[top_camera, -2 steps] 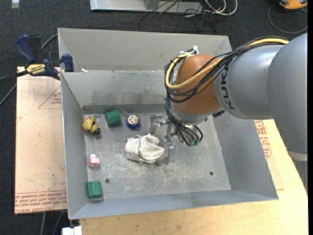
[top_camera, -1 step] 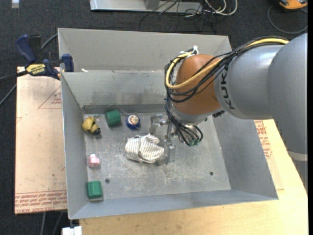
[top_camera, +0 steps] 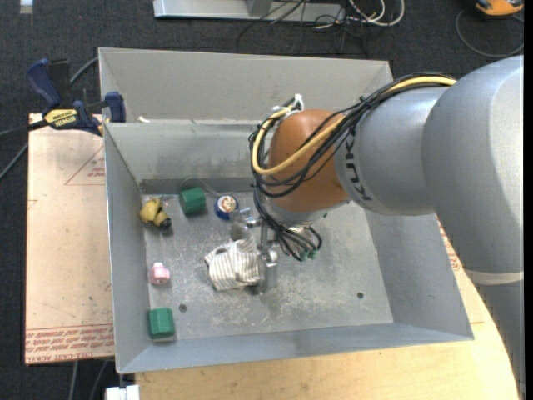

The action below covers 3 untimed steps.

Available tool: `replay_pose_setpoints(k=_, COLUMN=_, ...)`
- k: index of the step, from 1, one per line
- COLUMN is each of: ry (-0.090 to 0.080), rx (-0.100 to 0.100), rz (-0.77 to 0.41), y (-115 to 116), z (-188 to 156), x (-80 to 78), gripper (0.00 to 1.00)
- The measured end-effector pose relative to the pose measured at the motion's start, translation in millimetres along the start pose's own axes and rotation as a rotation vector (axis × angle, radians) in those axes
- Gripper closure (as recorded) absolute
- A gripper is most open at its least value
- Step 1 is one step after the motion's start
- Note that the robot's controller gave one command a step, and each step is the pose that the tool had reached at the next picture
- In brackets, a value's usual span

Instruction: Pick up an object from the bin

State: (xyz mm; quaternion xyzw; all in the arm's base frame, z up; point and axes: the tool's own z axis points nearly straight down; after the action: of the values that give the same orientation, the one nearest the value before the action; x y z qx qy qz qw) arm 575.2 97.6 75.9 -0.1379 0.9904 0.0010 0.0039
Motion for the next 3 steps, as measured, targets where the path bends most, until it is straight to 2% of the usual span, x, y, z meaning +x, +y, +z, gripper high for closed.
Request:
replay_pose_setpoints(k=1, ry=-0.002, rx=-0.002, rz=-0.018, y=11, z=5, x=5.6, gripper=1.0)
replay_pose_setpoints(k=2, ry=-0.002, rx=-0.002, rz=-0.018, y=11, z=5, x=5.6, gripper=1.0)
replay_pose_setpoints(k=3, ry=-0.007, rx=-0.004, rz=-0.04, y=44, z=6, x=-13.3, gripper=1.0)
